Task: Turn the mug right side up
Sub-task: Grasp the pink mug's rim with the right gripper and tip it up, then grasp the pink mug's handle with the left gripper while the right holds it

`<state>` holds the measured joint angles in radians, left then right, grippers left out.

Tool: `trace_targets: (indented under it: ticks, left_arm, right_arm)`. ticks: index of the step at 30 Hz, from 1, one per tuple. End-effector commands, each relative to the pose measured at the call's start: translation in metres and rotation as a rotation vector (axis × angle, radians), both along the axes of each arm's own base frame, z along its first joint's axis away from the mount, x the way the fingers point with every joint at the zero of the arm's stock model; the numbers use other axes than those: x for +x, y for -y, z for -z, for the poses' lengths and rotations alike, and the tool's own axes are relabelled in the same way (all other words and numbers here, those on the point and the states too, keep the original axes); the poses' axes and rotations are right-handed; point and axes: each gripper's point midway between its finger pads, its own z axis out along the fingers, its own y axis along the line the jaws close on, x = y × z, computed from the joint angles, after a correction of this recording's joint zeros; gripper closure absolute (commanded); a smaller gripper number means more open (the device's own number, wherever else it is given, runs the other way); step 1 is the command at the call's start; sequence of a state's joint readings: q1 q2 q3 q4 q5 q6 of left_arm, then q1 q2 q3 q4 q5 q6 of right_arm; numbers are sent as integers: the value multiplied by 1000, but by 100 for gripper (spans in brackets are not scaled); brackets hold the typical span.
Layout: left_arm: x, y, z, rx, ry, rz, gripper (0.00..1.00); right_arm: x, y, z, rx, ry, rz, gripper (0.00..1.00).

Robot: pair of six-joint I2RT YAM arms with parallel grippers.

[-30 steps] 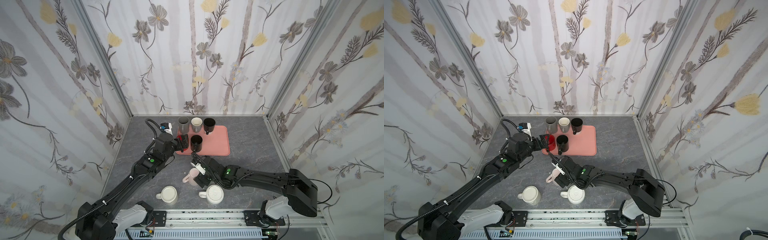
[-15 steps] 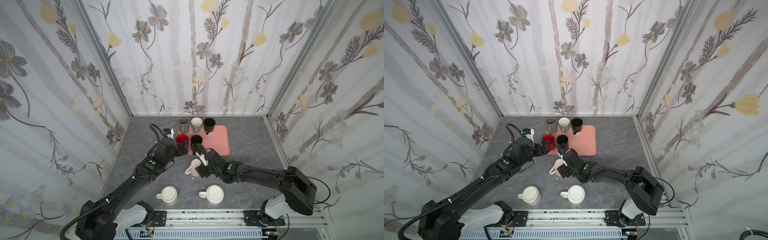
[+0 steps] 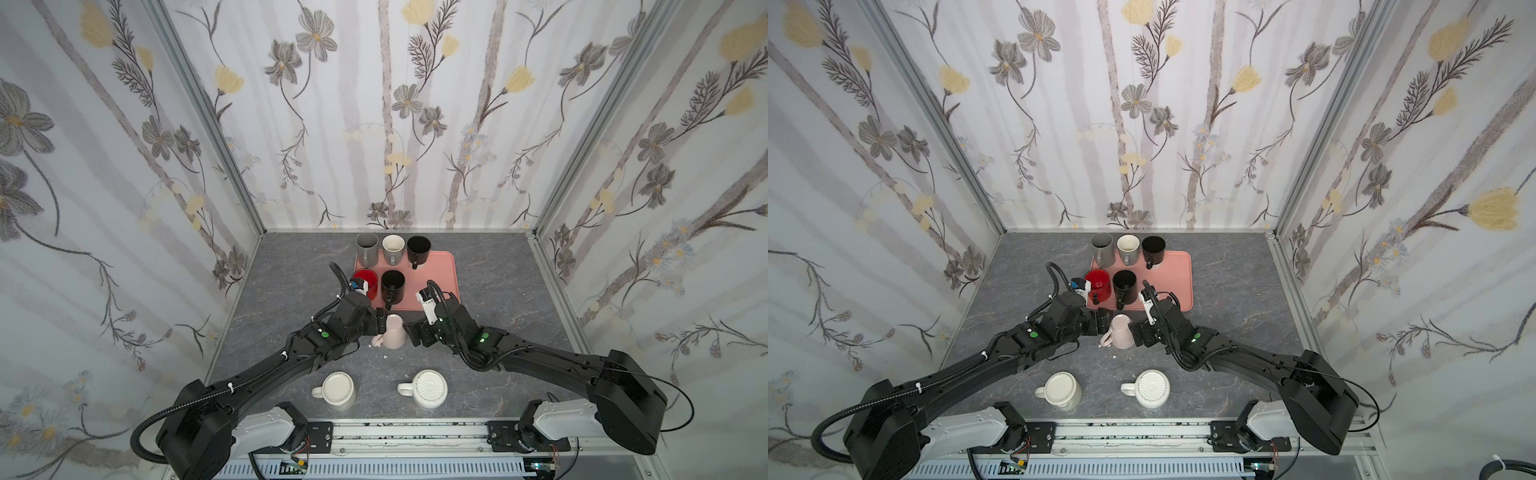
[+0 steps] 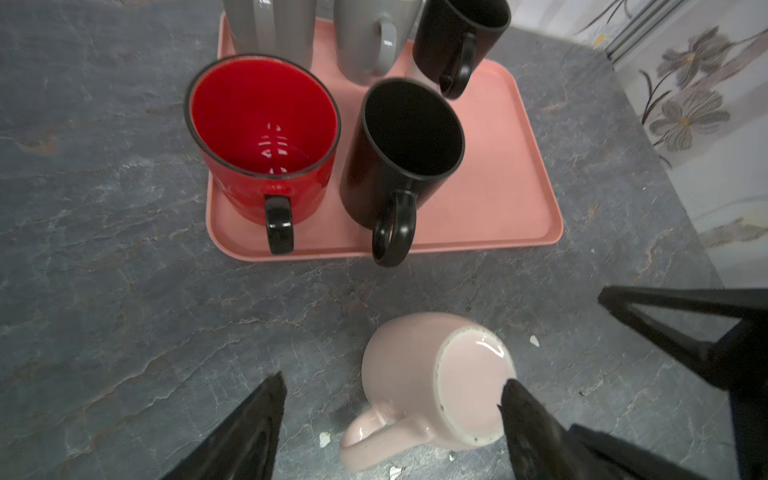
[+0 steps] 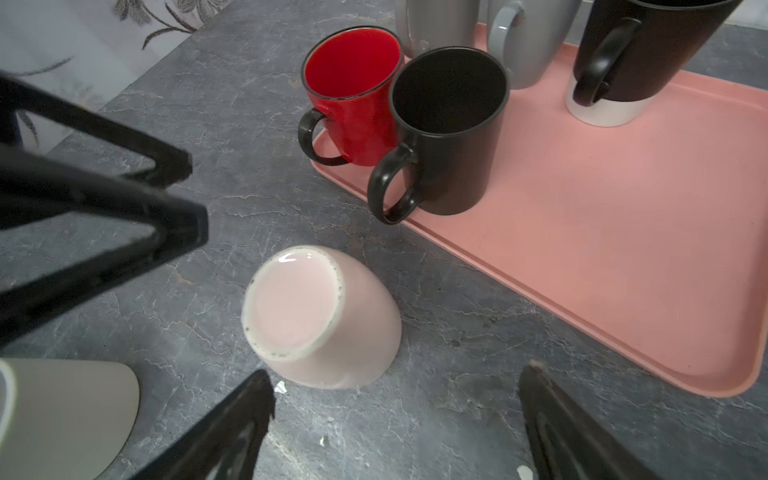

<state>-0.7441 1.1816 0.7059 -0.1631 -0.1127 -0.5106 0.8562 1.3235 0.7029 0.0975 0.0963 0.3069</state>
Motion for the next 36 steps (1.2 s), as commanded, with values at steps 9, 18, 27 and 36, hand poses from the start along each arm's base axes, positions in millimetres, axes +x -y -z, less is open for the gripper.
trace_targets:
  ticks: [9,18,27,36]
  left_arm:
    - [-32,21,57,64,-105,70,24]
    - [-36,46,69,46,-145,143,35]
    - [-51,59,67,37,-169,182,51]
    - [-28,34,66,215,-63,80,61]
  right_arm:
    - [16,13,-17,110,15,73,8]
    - [21,20,-20,112,23,101,8]
    - [25,28,-18,119,21,122,8]
    - [27,31,-19,129,18,132,8]
